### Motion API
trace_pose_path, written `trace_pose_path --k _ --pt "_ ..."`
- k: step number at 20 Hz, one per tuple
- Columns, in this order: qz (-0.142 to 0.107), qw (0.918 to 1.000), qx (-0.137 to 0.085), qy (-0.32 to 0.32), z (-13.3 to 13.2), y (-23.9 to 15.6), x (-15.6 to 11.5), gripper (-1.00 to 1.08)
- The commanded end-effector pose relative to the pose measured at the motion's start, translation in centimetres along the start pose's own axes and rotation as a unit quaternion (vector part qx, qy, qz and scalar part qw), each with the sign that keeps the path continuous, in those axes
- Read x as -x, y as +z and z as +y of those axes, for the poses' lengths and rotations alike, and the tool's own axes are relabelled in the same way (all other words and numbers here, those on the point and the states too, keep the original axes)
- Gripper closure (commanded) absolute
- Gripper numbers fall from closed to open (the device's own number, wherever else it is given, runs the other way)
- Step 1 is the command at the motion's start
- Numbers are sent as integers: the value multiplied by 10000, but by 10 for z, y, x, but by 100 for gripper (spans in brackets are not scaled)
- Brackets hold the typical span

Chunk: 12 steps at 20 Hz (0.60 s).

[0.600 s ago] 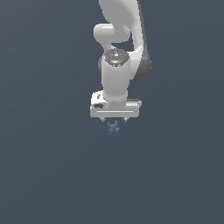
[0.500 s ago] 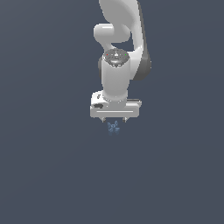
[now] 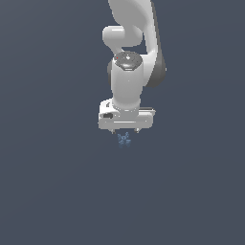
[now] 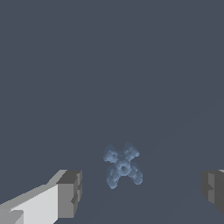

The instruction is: Pick up the object and move it to a goal position.

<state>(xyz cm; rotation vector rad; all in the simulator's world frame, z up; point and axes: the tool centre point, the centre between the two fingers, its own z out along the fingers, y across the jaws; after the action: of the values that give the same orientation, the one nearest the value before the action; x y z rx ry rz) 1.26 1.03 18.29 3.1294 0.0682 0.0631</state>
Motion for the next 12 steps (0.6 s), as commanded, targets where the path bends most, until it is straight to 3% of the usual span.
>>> trace_pose_path --k 1,12 --pt "-3 10000 0 -10 0 1 0 -92" --pt "-123 9989 -42 -441 0 54 27 -92"
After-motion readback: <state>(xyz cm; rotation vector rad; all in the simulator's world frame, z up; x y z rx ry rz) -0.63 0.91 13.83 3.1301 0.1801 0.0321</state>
